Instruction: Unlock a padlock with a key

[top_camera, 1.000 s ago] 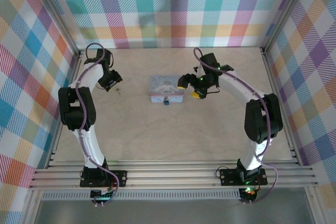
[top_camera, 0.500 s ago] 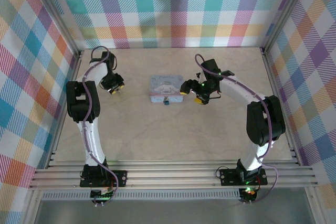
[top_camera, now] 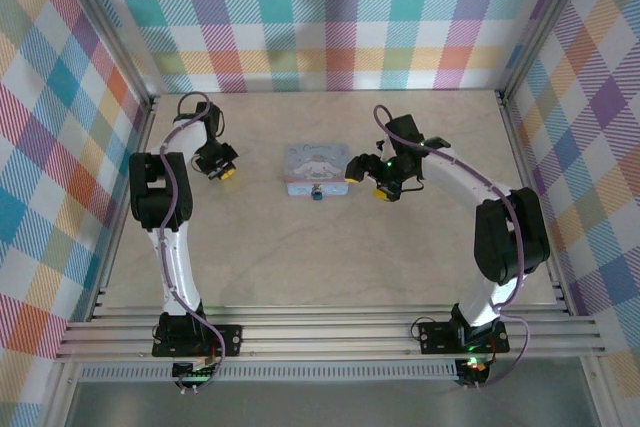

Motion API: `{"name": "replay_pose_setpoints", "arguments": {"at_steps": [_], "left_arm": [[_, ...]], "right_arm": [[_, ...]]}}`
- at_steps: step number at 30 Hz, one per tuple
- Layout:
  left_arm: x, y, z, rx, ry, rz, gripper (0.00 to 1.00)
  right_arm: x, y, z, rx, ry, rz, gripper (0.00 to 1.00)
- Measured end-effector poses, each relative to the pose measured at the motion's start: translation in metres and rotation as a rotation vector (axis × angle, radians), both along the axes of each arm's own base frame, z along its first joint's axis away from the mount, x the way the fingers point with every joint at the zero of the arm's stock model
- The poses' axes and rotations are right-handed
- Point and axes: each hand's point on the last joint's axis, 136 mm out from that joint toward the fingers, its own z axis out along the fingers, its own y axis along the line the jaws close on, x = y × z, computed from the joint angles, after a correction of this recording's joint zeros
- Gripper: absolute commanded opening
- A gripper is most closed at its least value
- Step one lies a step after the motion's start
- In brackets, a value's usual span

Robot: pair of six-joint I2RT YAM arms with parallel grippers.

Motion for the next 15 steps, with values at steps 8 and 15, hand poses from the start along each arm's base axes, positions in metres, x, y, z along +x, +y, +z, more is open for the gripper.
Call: {"name": "replay_pose_setpoints", "arguments": {"at_steps": [8, 15], "left_arm": [[-0.022, -0.019, 0.011, -0.088, -0.005, -0.125, 0.0], [-0.04, -0.063, 0.076, -0.244, -0.143, -0.32, 0.0]], "right_arm": [[-0.009, 0.0, 0.009, 0.035, -0.03, 0.007, 0.85], [-0.016, 0.005, 0.028, 0.131, -0.07, -0.012, 0.77]]}}
